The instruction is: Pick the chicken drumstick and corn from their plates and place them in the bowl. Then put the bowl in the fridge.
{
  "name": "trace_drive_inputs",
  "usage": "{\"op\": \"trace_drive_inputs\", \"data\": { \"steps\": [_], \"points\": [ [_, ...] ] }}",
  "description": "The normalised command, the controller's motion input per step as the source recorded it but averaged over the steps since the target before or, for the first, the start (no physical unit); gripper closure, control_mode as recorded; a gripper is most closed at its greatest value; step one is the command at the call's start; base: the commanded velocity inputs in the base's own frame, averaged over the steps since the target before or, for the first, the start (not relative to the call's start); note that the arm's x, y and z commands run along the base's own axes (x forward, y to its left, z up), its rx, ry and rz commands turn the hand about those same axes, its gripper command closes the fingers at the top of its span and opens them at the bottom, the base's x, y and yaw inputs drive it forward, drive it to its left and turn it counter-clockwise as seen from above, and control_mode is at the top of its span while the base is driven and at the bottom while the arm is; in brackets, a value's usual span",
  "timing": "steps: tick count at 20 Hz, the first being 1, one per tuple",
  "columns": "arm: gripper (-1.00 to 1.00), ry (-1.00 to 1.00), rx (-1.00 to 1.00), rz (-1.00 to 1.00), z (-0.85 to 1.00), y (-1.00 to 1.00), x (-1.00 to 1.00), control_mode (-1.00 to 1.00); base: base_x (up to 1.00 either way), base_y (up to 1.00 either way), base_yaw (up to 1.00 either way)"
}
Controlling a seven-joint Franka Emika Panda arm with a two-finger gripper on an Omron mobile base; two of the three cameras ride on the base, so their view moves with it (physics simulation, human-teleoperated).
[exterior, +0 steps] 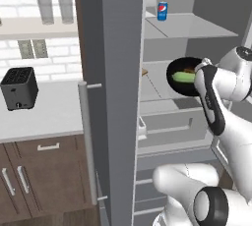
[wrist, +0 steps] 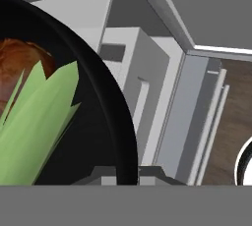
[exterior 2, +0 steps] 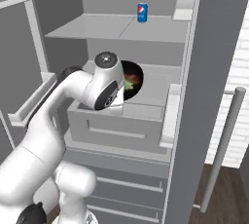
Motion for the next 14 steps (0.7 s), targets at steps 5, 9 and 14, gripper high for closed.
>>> {"op": "trace_drive_inputs", "data": {
  "steps": [5, 9, 14],
  "points": [
    [1.0, 0.06, 0.03, -0.12, -0.13, -0.12, 0.91, -1.0, 0.0, 0.0, 0.0],
    [1.0, 0.01, 0.05, -0.04, -0.41, -0.18, 0.76, -1.0, 0.0, 0.0, 0.0],
    [1.0, 0.05, 0.04, 0.0, -0.43, -0.18, 0.61, -1.0, 0.0, 0.0, 0.0]
  ]
}}
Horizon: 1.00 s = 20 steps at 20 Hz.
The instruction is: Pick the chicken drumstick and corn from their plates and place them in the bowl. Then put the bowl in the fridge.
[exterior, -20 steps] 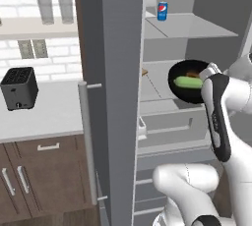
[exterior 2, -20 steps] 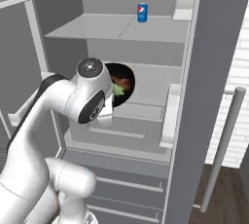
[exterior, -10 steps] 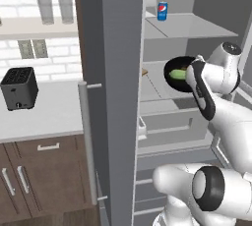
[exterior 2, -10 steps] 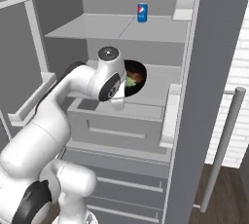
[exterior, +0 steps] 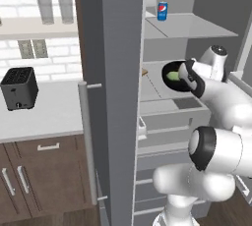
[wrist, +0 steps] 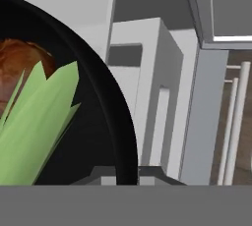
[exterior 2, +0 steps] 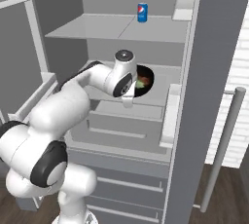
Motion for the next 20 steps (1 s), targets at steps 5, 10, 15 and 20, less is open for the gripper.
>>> {"op": "trace_drive_inputs", "data": {
  "steps": [5, 10, 15, 20],
  "points": [
    [1.0, 0.0, 0.01, 0.0, -0.48, -0.05, 0.49, -1.0, 0.0, 0.0, 0.0],
    [1.0, 0.0, 0.0, 0.0, -0.38, 0.0, 0.47, -1.0, 0.0, 0.0, 0.0],
    [1.0, 0.03, 0.0, 0.0, -0.31, 0.0, 0.2, -1.0, 0.0, 0.0, 0.0],
    [1.0, 0.1, 0.0, 0.0, -0.36, 0.0, 0.16, -1.0, 0.0, 0.0, 0.0]
  ]
}}
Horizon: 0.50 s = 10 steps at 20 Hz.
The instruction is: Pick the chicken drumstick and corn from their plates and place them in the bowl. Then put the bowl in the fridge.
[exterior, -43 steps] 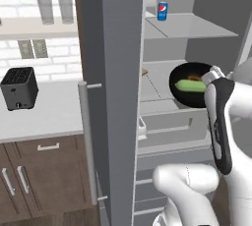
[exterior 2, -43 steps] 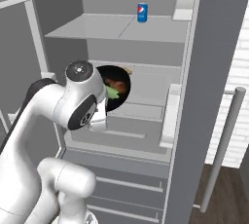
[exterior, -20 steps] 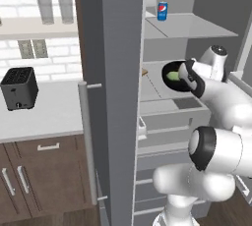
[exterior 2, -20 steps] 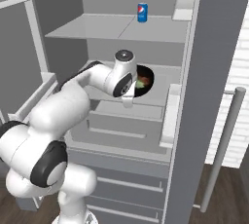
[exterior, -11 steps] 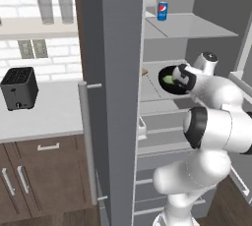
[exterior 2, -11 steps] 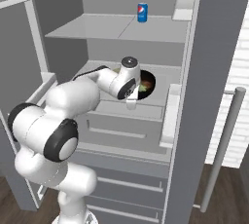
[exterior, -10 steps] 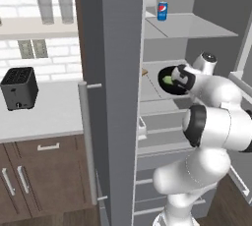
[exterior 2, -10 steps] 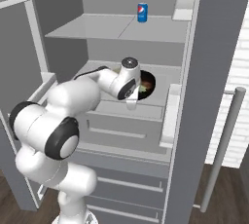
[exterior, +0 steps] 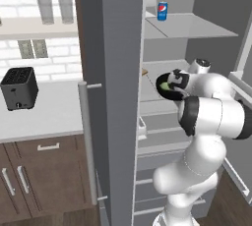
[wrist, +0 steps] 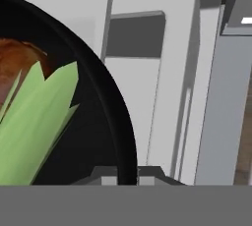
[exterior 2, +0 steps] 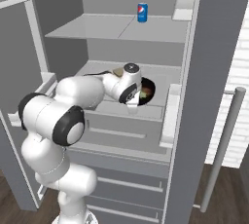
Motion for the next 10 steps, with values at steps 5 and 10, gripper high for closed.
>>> {"op": "trace_drive_inputs", "data": {
  "steps": [5, 10],
  "points": [
    [1.0, 0.05, 0.0, 0.0, -0.1, 0.0, 0.27, -1.0, 0.0, 0.0, 0.0],
    [1.0, 0.0, 0.0, 0.0, 0.0, 0.0, 0.53, -1.0, 0.0, 0.0, 0.0]
  ]
}}
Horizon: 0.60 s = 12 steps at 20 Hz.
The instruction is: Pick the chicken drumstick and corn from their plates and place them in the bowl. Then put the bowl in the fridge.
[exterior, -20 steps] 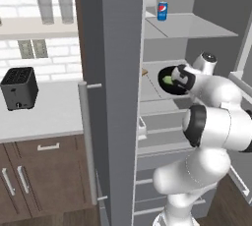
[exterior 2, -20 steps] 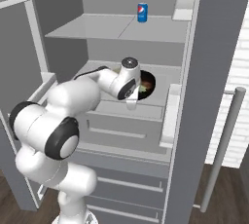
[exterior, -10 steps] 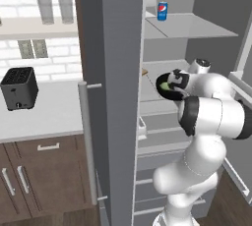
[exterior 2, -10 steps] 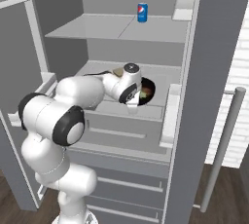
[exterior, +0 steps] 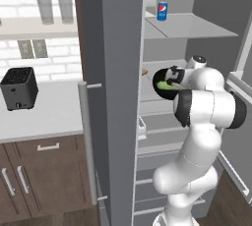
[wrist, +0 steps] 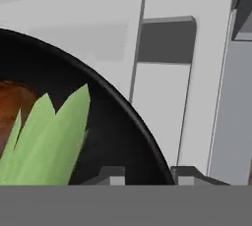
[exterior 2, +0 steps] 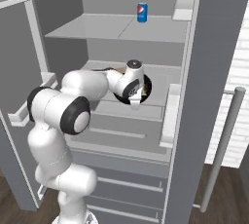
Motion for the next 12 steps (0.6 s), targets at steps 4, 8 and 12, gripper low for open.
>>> {"op": "trace_drive_inputs", "data": {
  "steps": [4, 8, 12],
  "points": [
    [1.0, 0.0, 0.0, 0.0, 0.02, 0.0, 0.41, -1.0, 0.0, 0.0, 0.0],
    [1.0, 0.0, 0.0, -0.01, 0.02, 0.0, 0.31, -1.0, 0.0, 0.0, 0.0],
    [-1.0, 0.0, 0.0, -0.06, 0.0, 0.04, 0.36, -1.0, 0.0, 0.0, 0.0]
  ]
}}
